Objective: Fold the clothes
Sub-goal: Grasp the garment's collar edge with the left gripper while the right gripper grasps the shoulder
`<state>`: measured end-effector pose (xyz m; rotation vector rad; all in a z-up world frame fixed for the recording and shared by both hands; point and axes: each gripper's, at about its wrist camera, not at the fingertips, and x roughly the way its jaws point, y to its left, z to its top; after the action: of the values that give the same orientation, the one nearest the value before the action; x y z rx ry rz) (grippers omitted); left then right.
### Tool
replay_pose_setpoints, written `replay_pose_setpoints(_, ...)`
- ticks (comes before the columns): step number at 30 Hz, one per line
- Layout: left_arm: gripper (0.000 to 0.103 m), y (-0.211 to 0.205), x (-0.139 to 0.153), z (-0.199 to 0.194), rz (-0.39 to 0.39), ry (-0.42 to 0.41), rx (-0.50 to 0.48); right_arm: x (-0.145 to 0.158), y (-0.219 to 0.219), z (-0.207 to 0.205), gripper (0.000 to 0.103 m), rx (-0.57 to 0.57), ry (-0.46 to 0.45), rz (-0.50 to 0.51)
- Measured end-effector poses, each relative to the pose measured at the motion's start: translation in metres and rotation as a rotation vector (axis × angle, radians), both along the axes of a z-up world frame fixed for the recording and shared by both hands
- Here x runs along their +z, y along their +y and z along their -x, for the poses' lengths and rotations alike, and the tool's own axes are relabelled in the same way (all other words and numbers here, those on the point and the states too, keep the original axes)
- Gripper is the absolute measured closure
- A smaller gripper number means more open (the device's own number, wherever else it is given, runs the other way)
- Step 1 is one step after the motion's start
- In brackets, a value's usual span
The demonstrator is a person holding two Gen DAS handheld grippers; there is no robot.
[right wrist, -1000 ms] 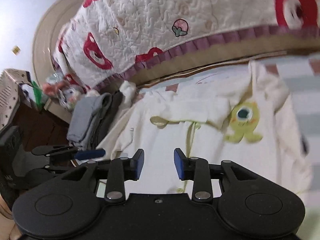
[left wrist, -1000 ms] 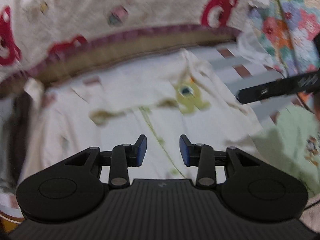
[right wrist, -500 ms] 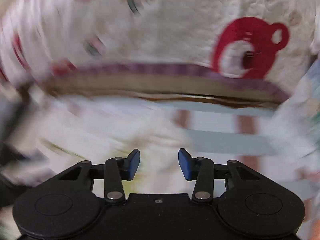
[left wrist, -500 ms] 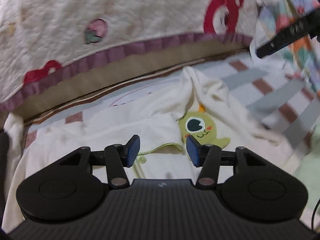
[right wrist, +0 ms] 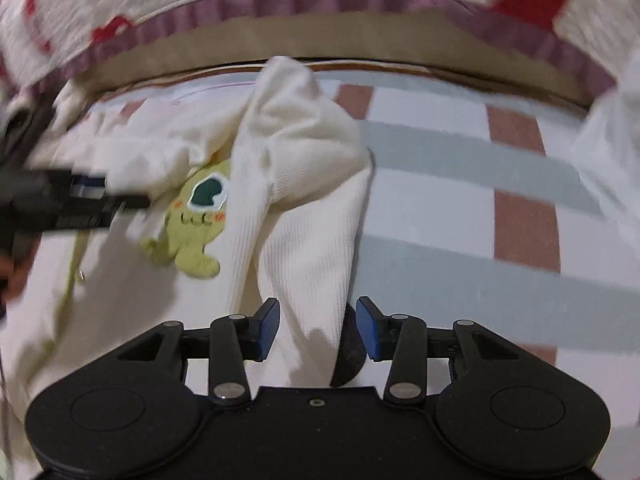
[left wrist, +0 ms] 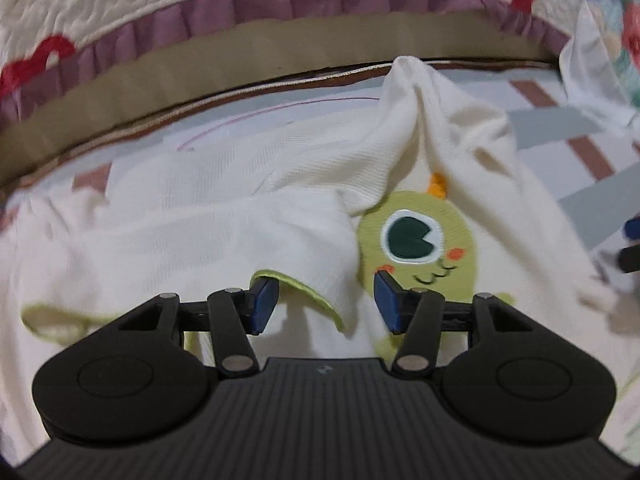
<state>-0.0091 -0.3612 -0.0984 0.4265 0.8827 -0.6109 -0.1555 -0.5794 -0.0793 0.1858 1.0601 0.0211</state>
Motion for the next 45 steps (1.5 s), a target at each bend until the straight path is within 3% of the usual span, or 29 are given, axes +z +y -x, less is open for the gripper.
replay_pose_setpoints(3, 0.051, -0.010, -0.004, 0.006, -0.074, -0.105, -0.063, -0.011, 0.004, 0.002, 0.042, 0.050, 0.027, -0.009)
replay_pose_setpoints(7, 0.047, -0.011, -0.006, 0.008, -0.120, -0.123, -0.066, -0.031, 0.006, 0.002, 0.043, 0.095, 0.089, -0.051)
replay_pose_setpoints(10, 0.047, -0.016, -0.011, 0.009, -0.204, -0.199, -0.044, -0.042, 0.017, -0.003, 0.039, 0.145, 0.062, 0.067)
replay_pose_setpoints(11, 0.044, -0.018, -0.014, 0.009, -0.235, -0.236, -0.043, -0.045, 0.019, -0.005, 0.032, 0.147, 0.051, 0.109)
replay_pose_setpoints(13, 0.040, -0.020, -0.019, 0.003, -0.245, -0.245, -0.057, -0.042, 0.012, -0.006, 0.035, 0.118, 0.015, 0.125)
replay_pose_setpoints(14, 0.041, -0.022, -0.021, 0.000, -0.246, -0.244, -0.064, -0.039, 0.006, -0.007, 0.056, 0.097, -0.006, 0.117)
replay_pose_setpoints(15, 0.062, -0.023, -0.021, -0.003, -0.247, -0.241, -0.072, -0.036, 0.000, -0.007, 0.098, 0.075, -0.027, 0.109)
replay_pose_setpoints(16, 0.088, -0.024, -0.019, -0.005, -0.246, -0.236, -0.081, -0.032, -0.006, -0.007, 0.099, 0.053, -0.048, 0.101)
replay_pose_setpoints(17, 0.100, -0.026, -0.018, -0.008, -0.246, -0.232, -0.089, -0.029, -0.012, -0.007, 0.099, 0.032, -0.069, 0.093)
replay_pose_setpoints(22, 0.100, -0.034, 0.018, -0.031, -0.280, -0.404, -0.096, -0.006, -0.055, -0.011, 0.099, -0.151, -0.174, 0.072)
replay_pose_setpoints(27, 0.100, -0.047, 0.055, -0.089, -0.267, -0.458, 0.002, 0.004, -0.098, -0.019, 0.099, -0.398, -0.210, 0.256)
replay_pose_setpoints(29, 0.100, -0.055, 0.066, -0.112, -0.265, -0.462, 0.027, 0.004, -0.119, -0.018, 0.099, -0.475, -0.224, 0.273)
replay_pose_setpoints(33, 0.100, -0.072, 0.074, -0.152, -0.273, -0.398, 0.062, 0.001, -0.162, -0.018, 0.100, -0.571, -0.253, 0.192)
replay_pose_setpoints(35, 0.100, -0.083, 0.064, -0.166, -0.302, -0.376, 0.067, -0.005, -0.175, -0.022, 0.100, -0.596, -0.261, 0.162)
replay_pose_setpoints(41, 0.100, -0.098, 0.022, -0.197, -0.295, -0.307, 0.110, -0.017, -0.175, -0.034, 0.100, -0.534, -0.260, 0.269)
replay_pose_setpoints(45, 0.100, -0.095, -0.006, -0.215, -0.297, -0.241, 0.155, -0.030, -0.180, -0.043, 0.100, -0.539, -0.262, 0.256)
